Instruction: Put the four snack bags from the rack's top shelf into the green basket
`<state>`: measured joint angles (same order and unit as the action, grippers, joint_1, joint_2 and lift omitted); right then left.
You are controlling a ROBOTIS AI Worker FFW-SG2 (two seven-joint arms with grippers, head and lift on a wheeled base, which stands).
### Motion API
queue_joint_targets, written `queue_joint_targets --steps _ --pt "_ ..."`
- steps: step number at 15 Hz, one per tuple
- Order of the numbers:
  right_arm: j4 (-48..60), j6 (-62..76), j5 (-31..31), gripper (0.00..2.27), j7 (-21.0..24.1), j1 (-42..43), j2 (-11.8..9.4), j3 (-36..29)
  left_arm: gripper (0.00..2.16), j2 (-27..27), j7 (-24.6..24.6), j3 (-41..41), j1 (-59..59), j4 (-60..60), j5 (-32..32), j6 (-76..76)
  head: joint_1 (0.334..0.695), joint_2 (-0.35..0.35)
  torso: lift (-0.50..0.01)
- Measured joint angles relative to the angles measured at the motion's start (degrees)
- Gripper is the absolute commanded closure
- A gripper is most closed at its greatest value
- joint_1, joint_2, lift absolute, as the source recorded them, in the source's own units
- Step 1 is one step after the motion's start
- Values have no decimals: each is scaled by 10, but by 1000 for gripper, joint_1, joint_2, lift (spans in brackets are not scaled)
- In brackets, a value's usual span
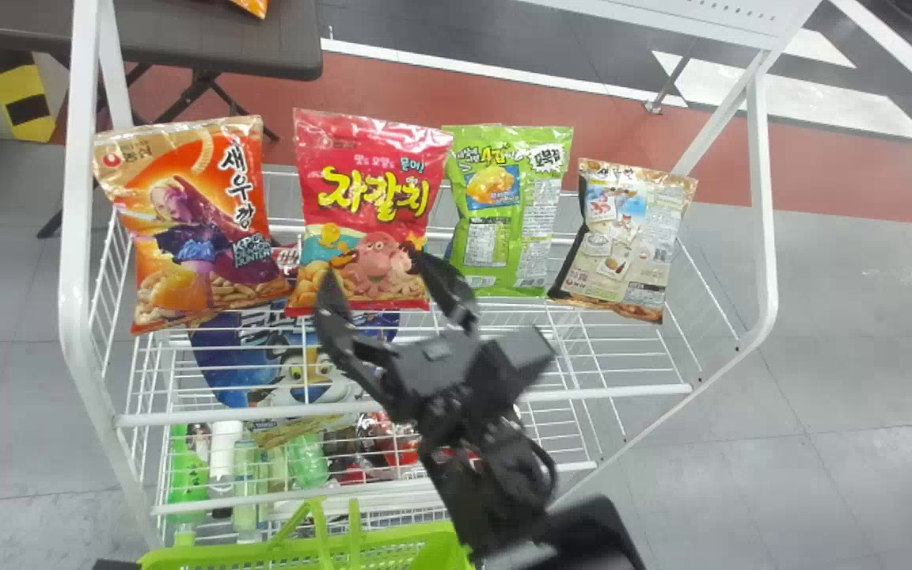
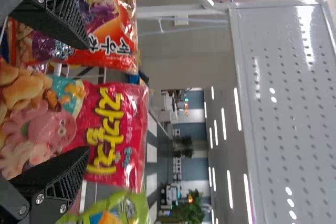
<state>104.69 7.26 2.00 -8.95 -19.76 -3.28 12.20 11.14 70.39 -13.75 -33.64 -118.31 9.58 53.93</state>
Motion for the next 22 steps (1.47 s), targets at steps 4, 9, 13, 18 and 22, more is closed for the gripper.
queue_joint_targets --steps 4,9,13,18,22 --pt "-126 -17 11 208 -26 129 22 68 1730 0 -1 -1 0 1 0 1 695 -66 0" --pt "-250 -20 1 289 5 223 33 131 1730 5 -1 -2 7 7 10 2 695 35 0" --pt "-285 -49 -21 2017 8 262 33 142 1730 13 0 -4 18 17 26 2 695 45 0" --pt "-236 -57 -32 2078 -23 228 33 144 1727 18 4 -6 22 19 31 2 695 79 0" --pt "-151 -58 -47 2078 -26 164 33 137 1730 18 7 -3 20 19 32 1 695 87 0"
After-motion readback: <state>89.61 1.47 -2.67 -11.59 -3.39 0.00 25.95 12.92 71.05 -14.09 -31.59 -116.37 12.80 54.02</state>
